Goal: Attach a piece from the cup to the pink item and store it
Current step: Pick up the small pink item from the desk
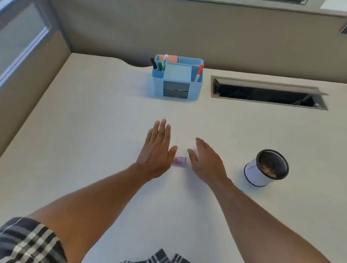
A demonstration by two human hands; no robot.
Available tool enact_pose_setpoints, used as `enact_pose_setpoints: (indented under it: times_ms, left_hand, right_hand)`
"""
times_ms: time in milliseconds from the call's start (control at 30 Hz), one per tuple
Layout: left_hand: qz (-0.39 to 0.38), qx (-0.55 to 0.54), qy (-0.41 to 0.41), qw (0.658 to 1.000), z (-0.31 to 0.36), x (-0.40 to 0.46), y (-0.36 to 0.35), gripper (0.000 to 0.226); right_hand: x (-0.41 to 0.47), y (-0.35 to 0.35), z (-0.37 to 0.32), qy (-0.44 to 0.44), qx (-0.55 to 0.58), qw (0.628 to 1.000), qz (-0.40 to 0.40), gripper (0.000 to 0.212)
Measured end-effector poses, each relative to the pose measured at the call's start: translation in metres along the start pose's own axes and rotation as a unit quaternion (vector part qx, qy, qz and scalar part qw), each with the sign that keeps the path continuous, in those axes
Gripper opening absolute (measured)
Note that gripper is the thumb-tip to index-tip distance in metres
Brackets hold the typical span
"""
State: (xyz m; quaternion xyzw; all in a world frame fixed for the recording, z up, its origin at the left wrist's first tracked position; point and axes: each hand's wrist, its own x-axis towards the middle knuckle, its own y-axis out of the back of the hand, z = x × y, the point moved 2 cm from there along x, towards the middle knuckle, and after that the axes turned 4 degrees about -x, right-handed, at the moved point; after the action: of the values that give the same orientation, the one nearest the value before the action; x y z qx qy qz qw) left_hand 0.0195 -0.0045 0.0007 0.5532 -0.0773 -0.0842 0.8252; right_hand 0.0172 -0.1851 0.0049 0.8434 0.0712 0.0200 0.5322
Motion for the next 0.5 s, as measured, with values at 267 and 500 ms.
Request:
enact_pose_setpoints:
  times_ms: [267, 500]
  left_hand:
    - [-0.073, 0.014, -0.037, 0.997, 0.004, -0.012, -0.031, 0.045]
    - [-0.084, -0.030, -0.035, 0.995, 0.013, -0.013, -0.041, 0.023]
  right_hand:
    - [-0.002, -0.016, 0.003, -0.031, 0.093, 0.994, -0.042, 0.032]
    - [0.002, -0.025, 0.007, -0.035, 0.136, 0.985, -0.104, 0.025]
